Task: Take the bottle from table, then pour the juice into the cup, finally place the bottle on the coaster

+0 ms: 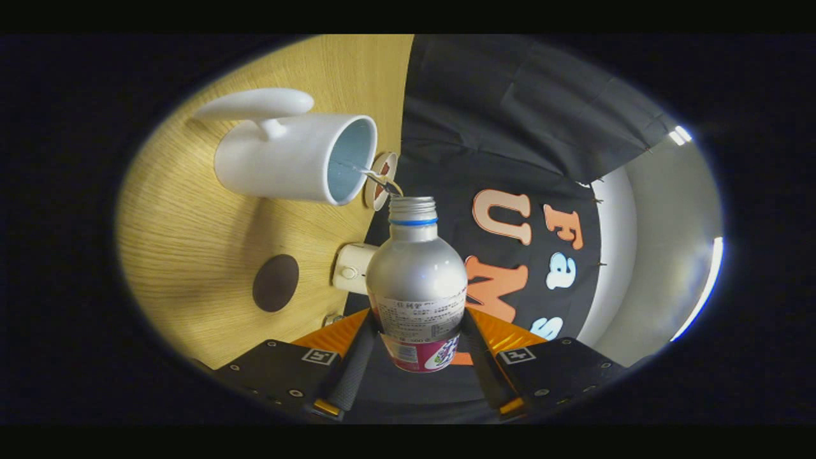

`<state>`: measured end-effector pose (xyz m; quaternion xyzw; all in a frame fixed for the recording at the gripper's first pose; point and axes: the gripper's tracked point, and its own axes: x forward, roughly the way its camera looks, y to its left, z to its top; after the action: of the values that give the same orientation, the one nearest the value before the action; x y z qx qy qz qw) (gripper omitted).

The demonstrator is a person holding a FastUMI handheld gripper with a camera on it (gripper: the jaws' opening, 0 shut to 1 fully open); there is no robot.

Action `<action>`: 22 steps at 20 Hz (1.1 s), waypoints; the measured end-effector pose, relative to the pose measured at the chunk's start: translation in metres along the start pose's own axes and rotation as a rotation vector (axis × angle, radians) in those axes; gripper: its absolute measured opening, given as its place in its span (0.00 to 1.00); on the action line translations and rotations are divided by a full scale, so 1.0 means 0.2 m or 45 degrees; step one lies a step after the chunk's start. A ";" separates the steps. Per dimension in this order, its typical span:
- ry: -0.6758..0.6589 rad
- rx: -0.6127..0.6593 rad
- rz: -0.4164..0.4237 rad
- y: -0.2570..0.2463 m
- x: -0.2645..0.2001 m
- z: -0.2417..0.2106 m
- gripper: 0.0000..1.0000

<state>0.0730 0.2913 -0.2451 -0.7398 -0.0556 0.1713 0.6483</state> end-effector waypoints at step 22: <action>-0.030 -0.152 -0.029 -0.12 0.06 0.00 0.76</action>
<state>0.0881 0.2987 -0.2242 -0.7745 -0.0818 0.1688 0.6042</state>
